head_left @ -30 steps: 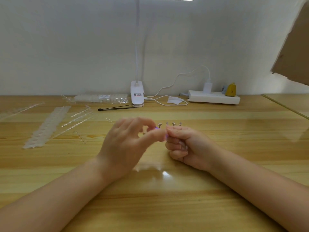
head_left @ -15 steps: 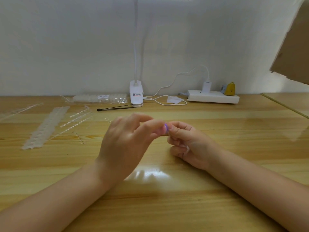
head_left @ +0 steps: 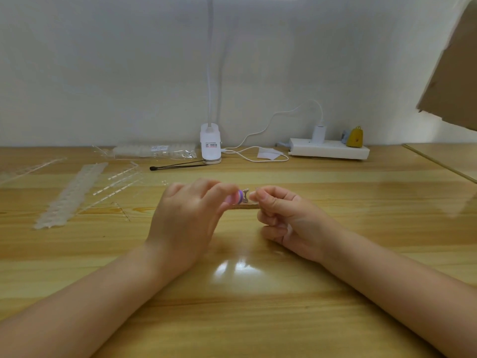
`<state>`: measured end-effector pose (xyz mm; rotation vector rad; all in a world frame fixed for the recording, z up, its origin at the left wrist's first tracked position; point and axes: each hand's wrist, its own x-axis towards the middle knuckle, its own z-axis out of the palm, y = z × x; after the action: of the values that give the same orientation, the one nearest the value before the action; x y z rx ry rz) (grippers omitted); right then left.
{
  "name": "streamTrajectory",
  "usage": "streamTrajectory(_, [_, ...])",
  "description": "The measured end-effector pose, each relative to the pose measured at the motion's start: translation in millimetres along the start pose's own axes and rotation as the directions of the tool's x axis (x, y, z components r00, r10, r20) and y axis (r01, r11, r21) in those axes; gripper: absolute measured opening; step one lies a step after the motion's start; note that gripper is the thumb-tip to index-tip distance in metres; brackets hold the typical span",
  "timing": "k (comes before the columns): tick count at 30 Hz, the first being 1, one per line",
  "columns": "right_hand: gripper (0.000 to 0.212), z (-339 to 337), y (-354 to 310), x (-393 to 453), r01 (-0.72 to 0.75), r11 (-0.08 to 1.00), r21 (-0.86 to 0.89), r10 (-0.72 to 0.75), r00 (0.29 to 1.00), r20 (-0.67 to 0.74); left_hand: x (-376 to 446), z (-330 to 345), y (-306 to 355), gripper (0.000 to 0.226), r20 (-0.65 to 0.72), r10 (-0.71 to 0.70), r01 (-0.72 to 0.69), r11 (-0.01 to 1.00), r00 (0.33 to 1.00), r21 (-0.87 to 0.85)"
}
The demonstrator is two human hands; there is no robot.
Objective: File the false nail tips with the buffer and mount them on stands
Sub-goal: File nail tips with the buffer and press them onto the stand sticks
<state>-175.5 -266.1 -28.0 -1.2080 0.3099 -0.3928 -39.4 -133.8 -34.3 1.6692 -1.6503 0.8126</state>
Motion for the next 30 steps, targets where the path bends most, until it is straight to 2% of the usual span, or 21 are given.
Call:
streamTrajectory(3, [0.008, 1, 1, -1, -0.003, 1.000, -0.026, 0.004, 1.000, 0.025, 3, -1, 7, 0.018, -0.100, 0.062, -0.067, 0.996, 0.993, -0.053])
streamTrajectory(5, [0.007, 1, 1, -1, -0.001, 1.000, -0.030, 0.002, 0.999, 0.035, 3, 2, 11, 0.018, -0.079, 0.100, -0.104, 0.993, 0.992, -0.052])
streamTrajectory(8, [0.008, -1, 1, 0, 0.002, 1.000, 0.010, -0.003, 1.000, 0.010, 0, 3, 3, 0.020, -0.023, 0.048, -0.049, 0.999, 0.999, -0.021])
streamTrajectory(11, [0.006, 0, 2, 0, 0.009, 1.000, 0.000, -0.009, 1.000, 0.009, 1, 1, 3, 0.021, -0.059, 0.018, -0.022, 0.997, 0.998, -0.070])
streamTrajectory(13, [0.006, 0, 3, 0, 0.007, 1.000, 0.003, -0.007, 1.000, 0.011, 3, 1, 9, 0.021, -0.089, 0.048, -0.058, 0.993, 0.995, -0.107])
streamTrajectory(15, [0.005, -1, 3, 0, 0.001, 1.000, 0.007, -0.001, 1.000, 0.009, 2, 2, 8, 0.018, -0.058, 0.083, -0.087, 0.994, 0.995, -0.064])
streamTrajectory(19, [0.010, 0, 1, 0, 0.004, 1.000, 0.006, -0.004, 1.000, -0.009, 1, 2, -2, 0.016, -0.013, 0.035, -0.034, 0.998, 0.999, 0.061])
streamTrajectory(21, [0.009, 0, 0, 0, -0.002, 1.000, -0.007, 0.002, 1.000, 0.001, 1, 3, -1, 0.018, -0.074, 0.086, -0.080, 0.993, 0.994, 0.084])
streamTrajectory(23, [0.010, -1, -1, -1, -0.014, 1.000, -0.009, 0.014, 1.000, 0.019, 2, 4, 1, 0.032, -0.131, 0.164, -0.147, 0.980, 0.978, 0.132])
streamTrajectory(25, [0.011, -2, -1, -1, -0.028, 1.000, -0.001, 0.028, 0.999, 0.041, 4, 3, -4, 0.038, -0.157, 0.182, -0.155, 0.973, 0.971, 0.170])
streamTrajectory(27, [0.011, -1, -1, 1, -0.029, 1.000, -0.008, 0.029, 0.999, 0.039, 5, 0, -9, 0.035, -0.200, 0.179, -0.149, 0.976, 0.963, 0.158])
streamTrajectory(30, [0.012, -1, 2, 2, -0.031, 0.999, -0.021, 0.032, 0.998, 0.050, 4, 2, 1, 0.028, -0.209, 0.347, -0.315, 0.934, 0.914, 0.170])
